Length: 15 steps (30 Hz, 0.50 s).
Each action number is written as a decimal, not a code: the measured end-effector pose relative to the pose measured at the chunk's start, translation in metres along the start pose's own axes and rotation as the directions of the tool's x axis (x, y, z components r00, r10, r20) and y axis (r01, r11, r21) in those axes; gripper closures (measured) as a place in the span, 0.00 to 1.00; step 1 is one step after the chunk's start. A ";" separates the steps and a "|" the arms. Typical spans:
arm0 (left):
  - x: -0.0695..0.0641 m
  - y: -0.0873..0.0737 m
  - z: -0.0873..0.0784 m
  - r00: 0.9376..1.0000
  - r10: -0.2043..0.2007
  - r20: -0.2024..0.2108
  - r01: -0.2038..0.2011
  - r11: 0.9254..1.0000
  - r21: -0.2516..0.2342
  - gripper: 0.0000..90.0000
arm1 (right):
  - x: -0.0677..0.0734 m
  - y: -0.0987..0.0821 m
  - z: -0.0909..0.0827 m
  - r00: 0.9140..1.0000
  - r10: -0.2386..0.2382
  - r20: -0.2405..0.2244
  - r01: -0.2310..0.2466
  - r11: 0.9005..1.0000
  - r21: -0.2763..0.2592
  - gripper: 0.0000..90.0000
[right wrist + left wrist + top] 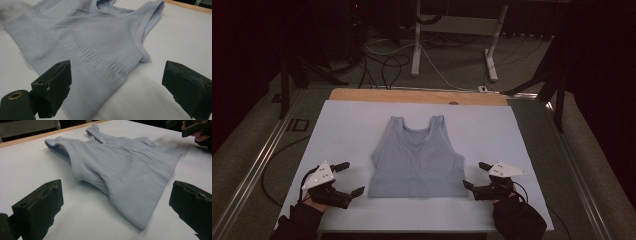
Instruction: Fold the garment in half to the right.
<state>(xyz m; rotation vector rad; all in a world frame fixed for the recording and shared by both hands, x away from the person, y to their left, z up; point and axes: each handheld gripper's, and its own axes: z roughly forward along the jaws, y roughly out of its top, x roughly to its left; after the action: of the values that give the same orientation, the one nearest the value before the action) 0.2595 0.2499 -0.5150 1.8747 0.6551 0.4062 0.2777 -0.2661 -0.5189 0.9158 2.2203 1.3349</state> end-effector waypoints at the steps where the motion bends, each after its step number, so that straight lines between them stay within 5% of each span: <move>1: 0.000 0.000 0.000 1.000 -0.002 0.000 0.002 1.000 -0.001 0.00 | 0.000 0.000 0.000 1.000 0.003 -0.003 -0.003 1.000 -0.002 0.10; 15: -0.001 0.002 0.000 1.000 0.011 0.006 -0.011 1.000 -0.002 0.00 | 0.001 0.000 0.004 1.000 -0.022 -0.013 0.022 1.000 0.020 0.10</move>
<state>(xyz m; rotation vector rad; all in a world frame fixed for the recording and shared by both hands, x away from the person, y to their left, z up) 0.2586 0.2488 -0.5134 1.8778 0.6409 0.4082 0.2788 -0.2631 -0.5210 0.8895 2.2507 1.3140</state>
